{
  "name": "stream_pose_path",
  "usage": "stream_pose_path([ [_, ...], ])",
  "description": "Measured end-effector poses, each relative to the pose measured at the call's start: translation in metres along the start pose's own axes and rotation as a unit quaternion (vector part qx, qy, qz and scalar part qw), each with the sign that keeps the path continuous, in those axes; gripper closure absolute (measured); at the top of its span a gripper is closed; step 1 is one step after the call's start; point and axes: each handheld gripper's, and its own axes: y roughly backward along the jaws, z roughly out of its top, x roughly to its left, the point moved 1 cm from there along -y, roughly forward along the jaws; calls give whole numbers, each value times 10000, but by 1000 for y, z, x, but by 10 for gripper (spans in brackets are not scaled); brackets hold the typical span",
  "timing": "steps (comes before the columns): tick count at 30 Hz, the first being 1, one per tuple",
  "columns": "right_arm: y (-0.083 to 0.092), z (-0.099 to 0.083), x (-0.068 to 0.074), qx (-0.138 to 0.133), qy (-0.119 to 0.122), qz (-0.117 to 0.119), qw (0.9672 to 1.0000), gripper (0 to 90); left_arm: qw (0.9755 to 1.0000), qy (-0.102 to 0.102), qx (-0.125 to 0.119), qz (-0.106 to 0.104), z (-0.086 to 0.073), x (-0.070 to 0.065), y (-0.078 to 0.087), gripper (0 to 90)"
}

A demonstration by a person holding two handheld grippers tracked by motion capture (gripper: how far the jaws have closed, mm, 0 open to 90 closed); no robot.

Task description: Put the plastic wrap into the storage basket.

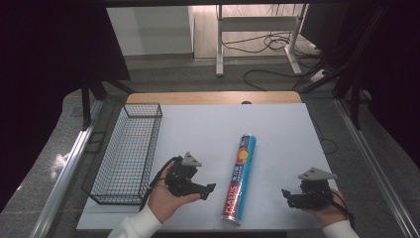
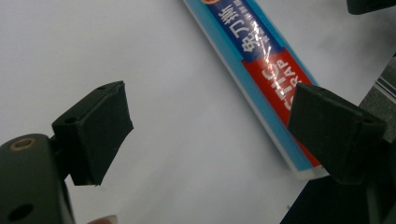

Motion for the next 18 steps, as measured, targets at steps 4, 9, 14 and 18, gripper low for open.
stream_pose_path([
  [4, -1, -1, 0, 50, 17, -57, 10000, 119, 9999, 47, 51, -98, 10, -5, -10, 124],
  [9, -2, -1, -1, 66, 29, -93, 9999, 119, 9998, 108, 89, -155, 20, -8, -18, 122],
  [14, -2, -2, -4, 82, -83, -160, 9998, 119, 9995, 60, 242, -206, 28, -11, -31, 121],
  [18, -2, -2, -5, 81, -90, -176, 9998, 119, 9994, 64, 260, -239, 32, -12, -36, 120],
])
